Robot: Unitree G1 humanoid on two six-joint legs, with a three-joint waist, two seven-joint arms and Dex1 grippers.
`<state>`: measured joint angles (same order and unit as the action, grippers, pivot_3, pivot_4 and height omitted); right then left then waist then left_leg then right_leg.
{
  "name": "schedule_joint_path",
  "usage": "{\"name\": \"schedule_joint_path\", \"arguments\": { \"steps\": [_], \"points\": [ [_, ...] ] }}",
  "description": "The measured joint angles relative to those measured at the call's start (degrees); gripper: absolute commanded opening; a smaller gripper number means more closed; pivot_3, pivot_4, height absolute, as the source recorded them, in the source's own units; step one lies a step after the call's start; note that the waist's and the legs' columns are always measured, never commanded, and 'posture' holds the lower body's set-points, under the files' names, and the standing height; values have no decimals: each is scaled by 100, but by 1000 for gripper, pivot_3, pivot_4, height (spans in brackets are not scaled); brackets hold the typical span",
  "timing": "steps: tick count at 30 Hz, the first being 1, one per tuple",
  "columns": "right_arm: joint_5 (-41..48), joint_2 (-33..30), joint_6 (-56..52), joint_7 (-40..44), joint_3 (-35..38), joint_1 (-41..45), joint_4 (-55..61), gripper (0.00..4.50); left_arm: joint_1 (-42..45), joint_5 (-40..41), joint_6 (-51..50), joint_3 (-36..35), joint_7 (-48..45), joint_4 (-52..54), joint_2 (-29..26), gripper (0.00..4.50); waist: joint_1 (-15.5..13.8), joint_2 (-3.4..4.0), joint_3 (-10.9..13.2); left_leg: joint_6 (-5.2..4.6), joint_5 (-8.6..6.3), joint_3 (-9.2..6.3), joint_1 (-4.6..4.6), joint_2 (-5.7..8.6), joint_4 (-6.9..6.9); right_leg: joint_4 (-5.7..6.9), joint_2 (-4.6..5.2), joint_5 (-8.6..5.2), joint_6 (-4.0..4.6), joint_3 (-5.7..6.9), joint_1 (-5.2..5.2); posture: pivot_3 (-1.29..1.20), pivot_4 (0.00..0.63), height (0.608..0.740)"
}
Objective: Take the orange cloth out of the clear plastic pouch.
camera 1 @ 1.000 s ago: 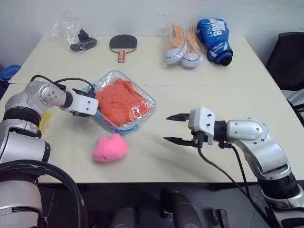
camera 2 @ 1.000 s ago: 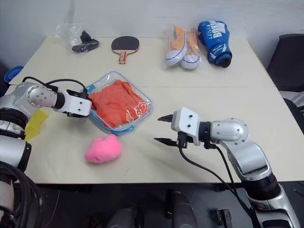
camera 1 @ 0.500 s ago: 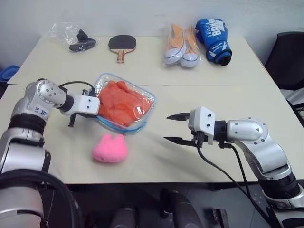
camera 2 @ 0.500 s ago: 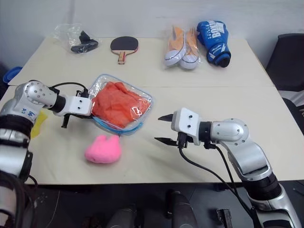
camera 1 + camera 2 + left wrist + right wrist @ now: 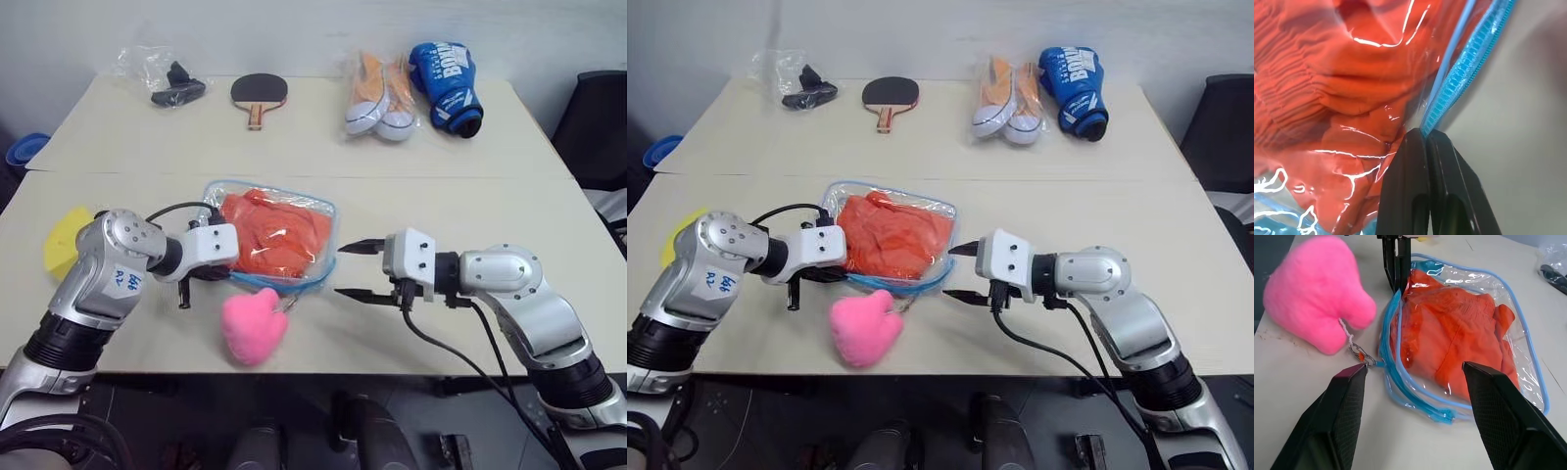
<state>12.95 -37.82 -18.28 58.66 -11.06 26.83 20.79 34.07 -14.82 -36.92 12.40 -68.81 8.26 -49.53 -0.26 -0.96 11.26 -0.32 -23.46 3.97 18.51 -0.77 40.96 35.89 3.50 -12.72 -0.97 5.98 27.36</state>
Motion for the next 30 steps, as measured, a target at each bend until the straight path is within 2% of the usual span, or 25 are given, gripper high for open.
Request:
{"name": "schedule_joint_path", "arguments": {
  "steps": [1,7,11,15,20,25,30],
  "points": [
    [-43,-9,67,22,-8,0,-66,3228,0,10,-68,0,68,1,2,626,3,0,0,0,0,0,0,0,0,0,0,0,0,0,0,0,150,740],
    [-238,-36,293,132,-52,-3,-234,3228,-177,222,-421,-43,222,325,-3,2398,7,0,0,0,0,-3,2,-1,0,-1,1,0,0,1,0,0,150,740],
    [-282,-63,368,213,-56,-4,-332,3228,-275,583,-307,-391,276,489,-152,2398,6,0,0,0,0,-4,3,-1,0,-1,1,0,0,2,2,0,150,740],
    [-285,-88,464,311,-63,-7,-399,3228,-400,980,579,-948,141,415,-691,2398,30,0,0,4,-2,-4,1,-5,-1,0,1,-4,6,4,4,0,150,740],
    [-288,-88,474,394,-211,16,-514,3228,171,2283,1669,-1397,-827,214,-734,2398,-24,0,0,2,-4,-5,7,0,7,-3,6,-3,5,10,0,0,150,740],
    [-273,-164,473,584,-231,27,-511,3228,541,3095,1745,-855,-1545,471,-278,2398,-61,0,0,2,-4,-4,7,2,12,-2,1,-2,3,10,-3,0,150,740],
    [-277,-230,456,632,-226,39,-505,3228,1060,3114,2041,68,-1717,546,341,2398,-97,0,0,2,-4,-2,5,4,13,-3,-2,-1,2,8,-4,0,150,740]
  ]
}}
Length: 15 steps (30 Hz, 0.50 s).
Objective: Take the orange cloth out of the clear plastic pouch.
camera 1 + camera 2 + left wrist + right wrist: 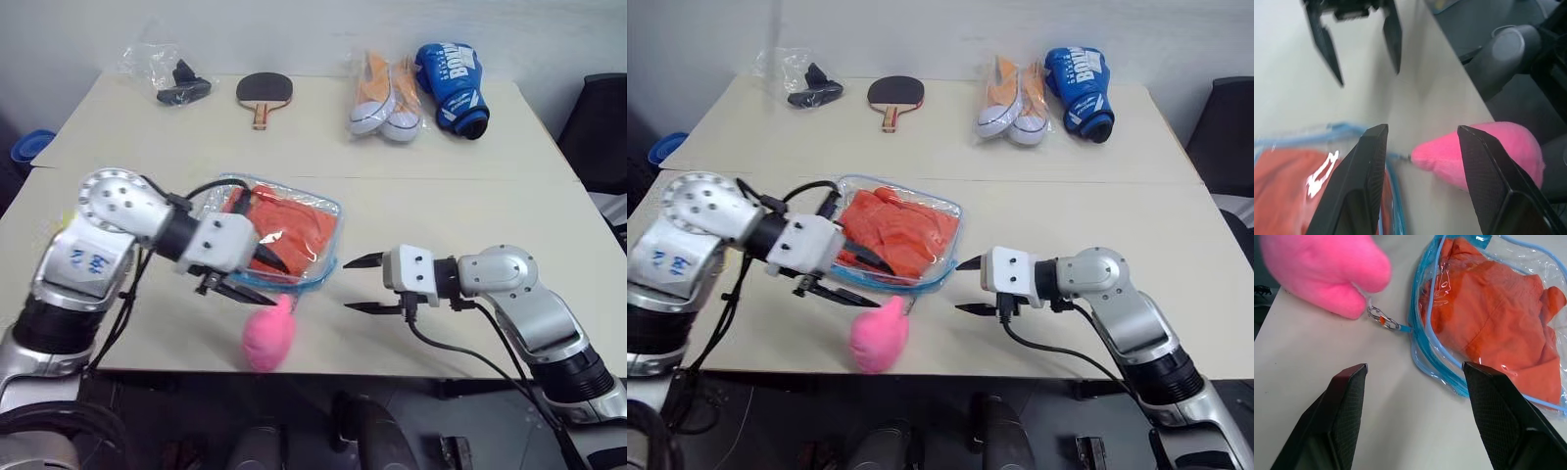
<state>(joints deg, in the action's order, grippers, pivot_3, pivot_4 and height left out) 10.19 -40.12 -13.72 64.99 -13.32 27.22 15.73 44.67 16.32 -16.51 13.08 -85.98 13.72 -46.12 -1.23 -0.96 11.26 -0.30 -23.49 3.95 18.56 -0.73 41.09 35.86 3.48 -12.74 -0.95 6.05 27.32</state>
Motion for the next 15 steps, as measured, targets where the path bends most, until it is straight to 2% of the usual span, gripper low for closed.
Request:
{"name": "schedule_joint_path", "arguments": {
  "steps": [3,8,12,15],
  "points": [
    [-2,-18,-34,-45,6,-50,78,3228,98,-107,288,426,-6,-108,135,2398,23,0,0,1,0,5,-1,-2,-1,2,-3,0,0,-5,3,0,150,740],
    [-10,-106,-146,-158,17,-228,250,3228,-102,-347,1146,779,-10,-502,-396,2398,79,0,0,4,1,1,-5,-5,-2,0,-2,-1,3,-3,2,0,150,740],
    [-89,-193,-129,-243,30,-353,301,3228,-116,-224,945,763,-6,-565,-409,2398,29,0,0,1,0,0,-1,-3,-2,-1,-3,-1,2,-2,2,0,150,740],
    [-131,-283,-104,-268,34,-394,353,3228,-232,7,331,710,25,-488,-335,2398,-2,0,0,-1,-1,0,-1,-2,-1,-2,-4,0,1,-2,1,0,150,740]
  ]
}}
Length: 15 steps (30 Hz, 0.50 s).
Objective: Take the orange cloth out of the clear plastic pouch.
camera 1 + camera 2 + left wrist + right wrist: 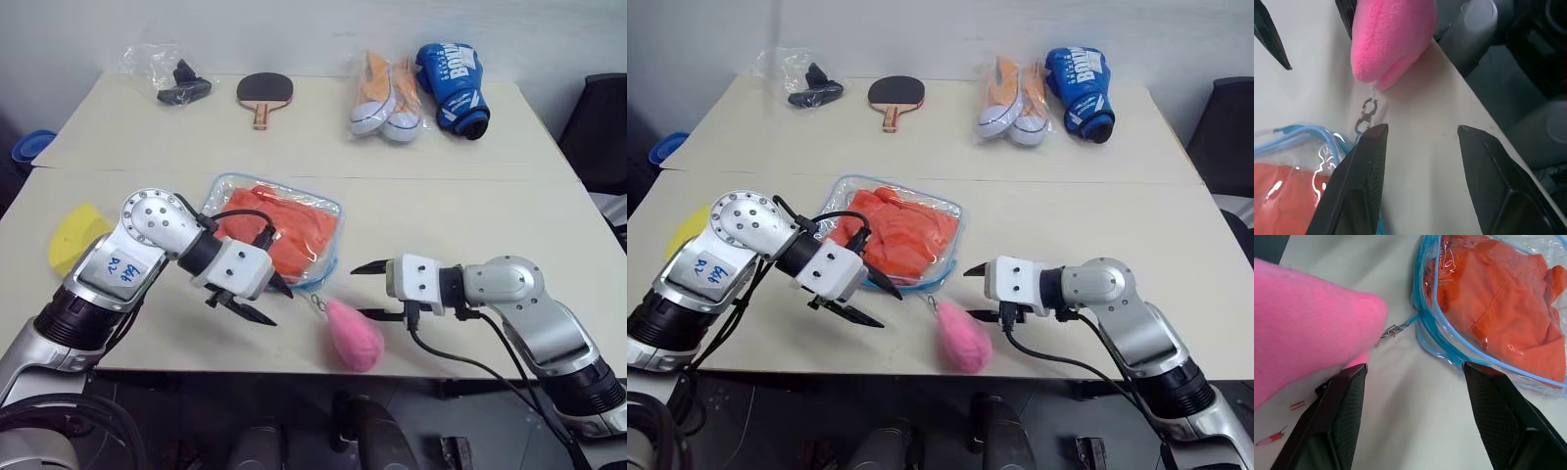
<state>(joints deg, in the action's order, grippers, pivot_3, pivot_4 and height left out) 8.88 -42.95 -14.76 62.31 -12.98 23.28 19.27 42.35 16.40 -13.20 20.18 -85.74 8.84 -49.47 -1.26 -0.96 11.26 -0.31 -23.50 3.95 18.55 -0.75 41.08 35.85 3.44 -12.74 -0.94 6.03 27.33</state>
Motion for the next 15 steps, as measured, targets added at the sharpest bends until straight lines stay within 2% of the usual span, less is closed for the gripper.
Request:
{"name": "schedule_joint_path", "arguments": {
  "steps": [5,7,10,15],
  "points": [
    [46,-257,-55,29,168,-142,217,3228,-21,222,-1233,-51,580,14,504,2398,-21,0,0,-2,0,-7,6,1,4,-4,1,3,-5,1,-2,0,150,740],
    [421,-304,-539,44,282,-205,513,3228,18,339,-1572,-172,721,12,604,2398,-19,0,0,-1,0,-11,8,-3,5,-3,0,3,-4,4,0,0,150,740],
    [1104,-217,-1341,-101,548,-174,1063,3228,195,378,-1738,-228,802,21,691,2398,7,0,0,2,1,-9,0,-4,4,-1,0,2,-4,2,-3,0,150,740],
    [1562,-202,-2183,-375,665,-229,1286,3228,218,378,-1741,-239,833,43,843,2398,-11,0,0,1,1,-10,0,0,4,-1,3,2,-3,1,-6,0,150,740]
  ]
}}
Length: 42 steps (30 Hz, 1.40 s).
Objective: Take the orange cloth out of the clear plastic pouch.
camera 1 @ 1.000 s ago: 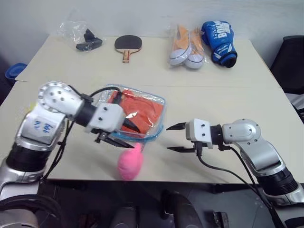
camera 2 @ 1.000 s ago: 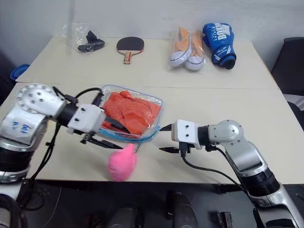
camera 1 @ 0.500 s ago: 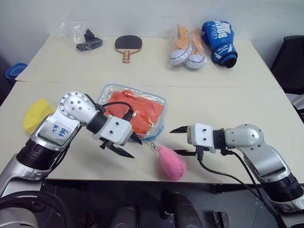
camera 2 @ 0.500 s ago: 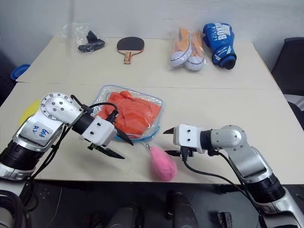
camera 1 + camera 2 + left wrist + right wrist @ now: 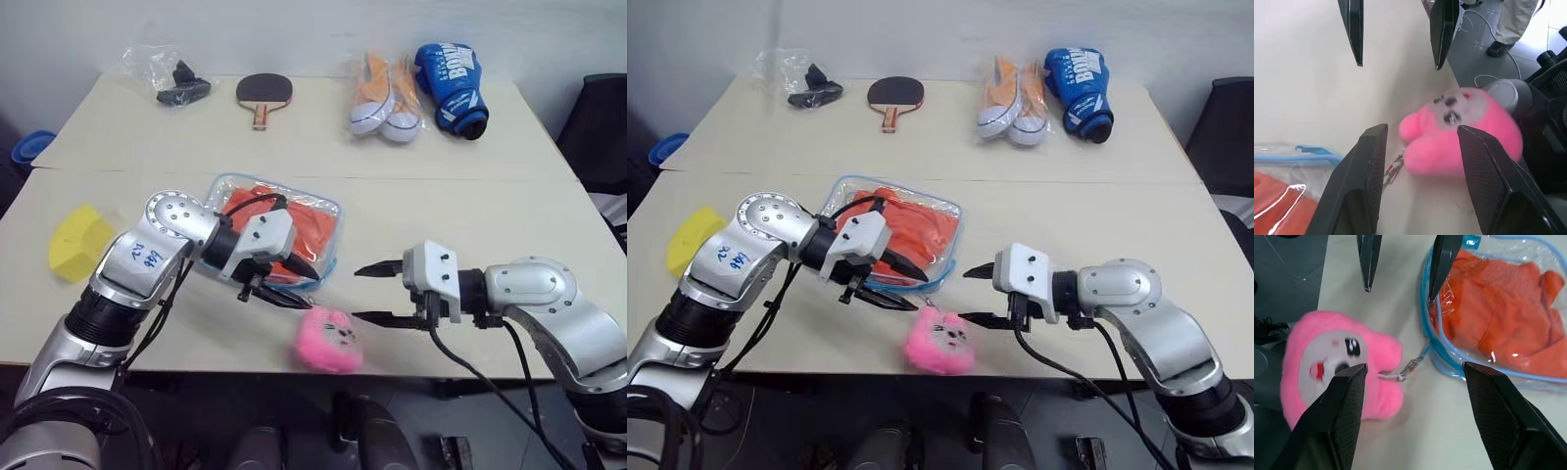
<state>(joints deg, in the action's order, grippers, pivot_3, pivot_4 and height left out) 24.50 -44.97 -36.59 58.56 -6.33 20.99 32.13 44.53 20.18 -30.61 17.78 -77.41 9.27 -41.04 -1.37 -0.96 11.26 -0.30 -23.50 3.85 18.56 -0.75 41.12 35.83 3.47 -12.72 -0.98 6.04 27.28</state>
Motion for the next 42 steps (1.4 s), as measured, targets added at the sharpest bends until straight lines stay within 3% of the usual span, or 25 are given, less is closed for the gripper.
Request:
{"name": "schedule_joint_path", "arguments": {
  "steps": [7,20,27,35,42],
  "points": [
    [103,-8,-378,-260,-99,-309,286,3228,0,-150,84,299,-2,6,277,2398,-10,0,0,-1,0,-3,0,3,0,-5,0,1,-2,1,-3,0,150,740],
    [-22,-560,-225,-273,25,-499,353,3228,-164,-986,392,1416,-389,147,204,2398,-9,0,0,-3,-1,-3,-4,4,-2,-23,-3,0,-1,-4,-6,0,150,740],
    [-66,-714,-124,-256,61,-485,363,3228,-123,-1469,1083,1585,-402,-128,262,2398,-6,0,0,-14,-8,-15,-33,-5,-16,-51,-8,-1,-1,6,-76,0,150,740],
    [-204,-729,134,-260,1,-353,316,3228,-262,-1550,1304,1457,-404,-162,213,155,2,0,0,-13,-7,-17,-35,-6,-14,-49,-7,-1,-2,4,-79,0,150,740],
    [-513,-590,616,-164,-279,-43,-189,3228,-348,-1540,1173,1327,-440,-12,35,24,17,0,0,-13,-7,-15,-35,-8,-15,-50,-9,-1,-1,4,-78,0,150,740]
  ]
}}
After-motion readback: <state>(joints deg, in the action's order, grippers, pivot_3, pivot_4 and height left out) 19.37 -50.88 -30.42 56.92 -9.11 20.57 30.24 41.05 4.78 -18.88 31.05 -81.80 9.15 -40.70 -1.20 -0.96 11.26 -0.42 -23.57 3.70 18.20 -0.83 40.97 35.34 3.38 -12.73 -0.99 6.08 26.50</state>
